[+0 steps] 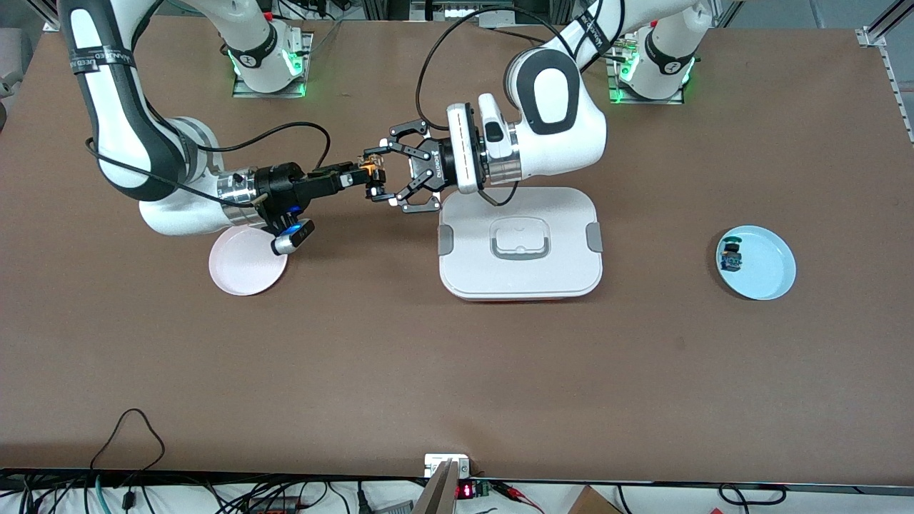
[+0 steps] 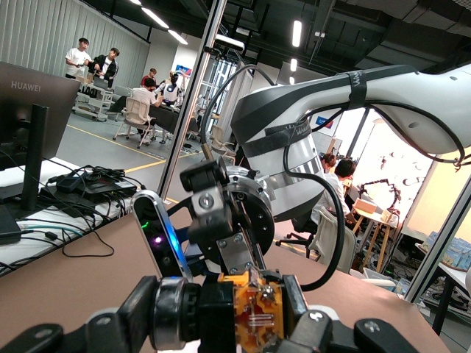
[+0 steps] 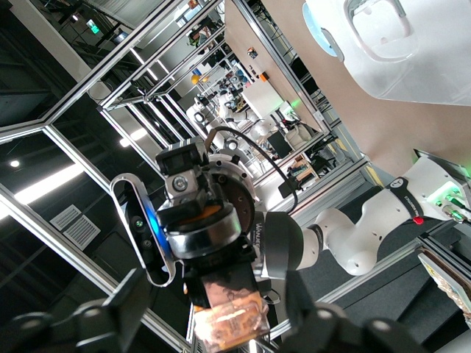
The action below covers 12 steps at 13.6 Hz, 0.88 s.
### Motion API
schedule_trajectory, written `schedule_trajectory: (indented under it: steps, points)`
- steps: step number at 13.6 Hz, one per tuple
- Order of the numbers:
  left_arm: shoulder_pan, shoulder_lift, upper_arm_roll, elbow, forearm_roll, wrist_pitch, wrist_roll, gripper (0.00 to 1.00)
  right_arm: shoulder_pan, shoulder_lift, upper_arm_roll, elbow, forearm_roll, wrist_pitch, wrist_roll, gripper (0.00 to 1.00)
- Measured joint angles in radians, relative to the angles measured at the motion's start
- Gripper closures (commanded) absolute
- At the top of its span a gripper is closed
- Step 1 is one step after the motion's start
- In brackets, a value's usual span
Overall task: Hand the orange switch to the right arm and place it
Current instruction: 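Bring the right gripper to the switch held by the left gripper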
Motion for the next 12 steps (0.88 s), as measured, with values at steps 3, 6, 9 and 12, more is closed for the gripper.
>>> schedule_trajectory:
  steps: [3,6,9,12]
  points:
    - [0.002,-0.001,0.000,0.004,-0.006,-0.001,-0.004,0.92,0.000,0.000,-0.001,-0.002,0.000,0.000,-0.010,0.91]
    - [0.002,-0.001,0.000,0.004,-0.009,-0.001,-0.003,0.79,-0.001,0.000,-0.002,-0.002,0.000,-0.002,-0.012,0.94]
    - [0.002,-0.001,0.000,0.003,-0.009,-0.001,0.000,0.00,-0.001,0.000,-0.002,-0.002,0.000,-0.003,-0.011,0.94]
    - [0.002,0.000,0.001,0.000,-0.009,0.000,0.002,0.00,-0.002,0.000,-0.002,-0.002,0.000,-0.003,-0.010,0.94]
